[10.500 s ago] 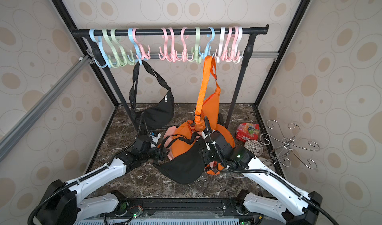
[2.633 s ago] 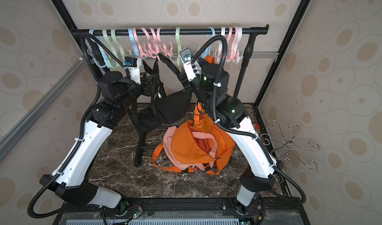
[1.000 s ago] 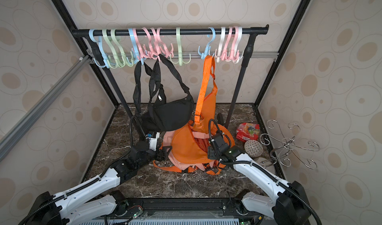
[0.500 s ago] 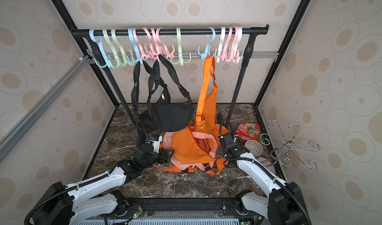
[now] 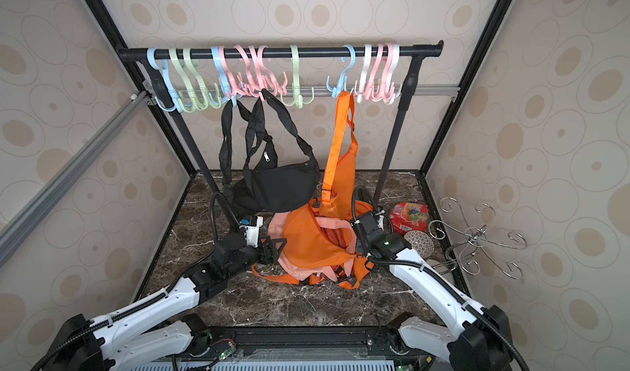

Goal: Hang the bag on a hook
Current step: Pick up the bag from the bag.

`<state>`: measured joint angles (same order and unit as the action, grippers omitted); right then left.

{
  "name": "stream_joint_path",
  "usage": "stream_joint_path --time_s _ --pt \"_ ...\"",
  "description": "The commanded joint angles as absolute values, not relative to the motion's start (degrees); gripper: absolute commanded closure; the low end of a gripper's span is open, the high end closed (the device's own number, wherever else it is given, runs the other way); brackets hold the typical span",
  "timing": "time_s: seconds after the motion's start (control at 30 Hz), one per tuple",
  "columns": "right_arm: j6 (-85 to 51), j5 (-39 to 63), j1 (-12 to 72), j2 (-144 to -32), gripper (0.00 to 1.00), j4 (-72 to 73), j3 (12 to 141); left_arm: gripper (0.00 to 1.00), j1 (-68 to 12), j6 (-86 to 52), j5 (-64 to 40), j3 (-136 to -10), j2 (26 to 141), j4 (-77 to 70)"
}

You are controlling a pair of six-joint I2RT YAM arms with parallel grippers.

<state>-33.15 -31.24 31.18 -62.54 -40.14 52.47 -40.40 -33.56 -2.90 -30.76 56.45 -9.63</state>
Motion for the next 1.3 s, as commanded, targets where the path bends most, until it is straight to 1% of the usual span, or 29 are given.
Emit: stream_joint_path --time_s 0.0,0.1,0.2,0.27,0.37,0.43,0.47,0.53,0.57,0.6,0.63,0.73,0.87,1.0,1.1,1.27 --pt "-30.4 -42.1 34.5 -60.3 1.00 -48.3 55.8 0.24 -40.4 -30.8 -1.8 -34.9 53.9 -7.2" --pt "-28.2 -48.9 41.0 -60.4 1.00 -51.0 59.8 0.24 -40.4 -30.0 -1.6 -36.7 51.4 -5.9" --pt "-26.1 -59.3 48.4 -61.7 1.00 -55.8 66.1 0.24 -40.4 -29.1 -2.3 -39.0 49.7 -4.5" --pt "-24.0 -64.9 51.8 -62.6 1.00 -59.4 71.3 0.24 -40.4 -28.1 -2.8 -40.5 49.0 -3.5" --pt "-14.1 -72.1 55.9 -62.9 1.00 -59.0 78.0 0.24 -40.8 -26.1 -3.5 -42.2 47.8 -2.8" --pt "1.0 -77.6 59.2 -62.2 1.00 -49.5 79.3 0.24 -41.0 -24.8 -4.0 -43.5 47.5 -2.4" --pt "11.5 -80.6 60.8 -61.8 1.00 -41.3 78.7 0.24 -41.2 -24.2 -4.1 -44.3 47.8 -1.9" --pt "34.1 -83.3 61.5 -60.8 1.00 -17.6 75.8 0.24 -42.5 -21.8 -4.1 -46.9 49.7 -0.6" --pt "40.9 -82.4 61.7 -60.3 1.00 -10.1 75.2 0.24 -43.6 -20.3 -3.6 -48.2 50.6 0.0" --pt "44.1 -81.0 61.7 -59.5 1.00 -6.1 75.5 0.24 -45.1 -18.5 -2.6 -49.5 51.6 0.7" --pt "43.9 -79.7 61.7 -59.1 1.00 -6.6 76.6 0.24 -46.5 -16.6 -1.5 -50.7 52.5 1.2" --pt "41.2 -75.1 61.8 -58.6 1.00 -12.9 82.1 0.21 -49.5 -11.5 1.5 -53.5 54.1 1.1" --pt "39.8 -67.7 61.9 -58.4 1.00 -21.1 87.8 0.19 -51.8 -4.4 0.0 -59.0 57.6 1.6" --pt "36.8 -62.0 62.0 -58.0 1.00 -30.0 93.0 0.17 -56.0 1.0 1.2 -64.7 62.9 3.4" --pt "33.0 -57.7 62.0 -58.0 1.00 -35.8 95.2 0.15 -59.1 3.0 0.5 -67.2 66.3 0.9" --pt "31.3 -55.4 62.1 -58.2 1.00 -37.2 95.2 0.08 -62.8 3.5 -2.5 -70.1 70.7 -5.7"
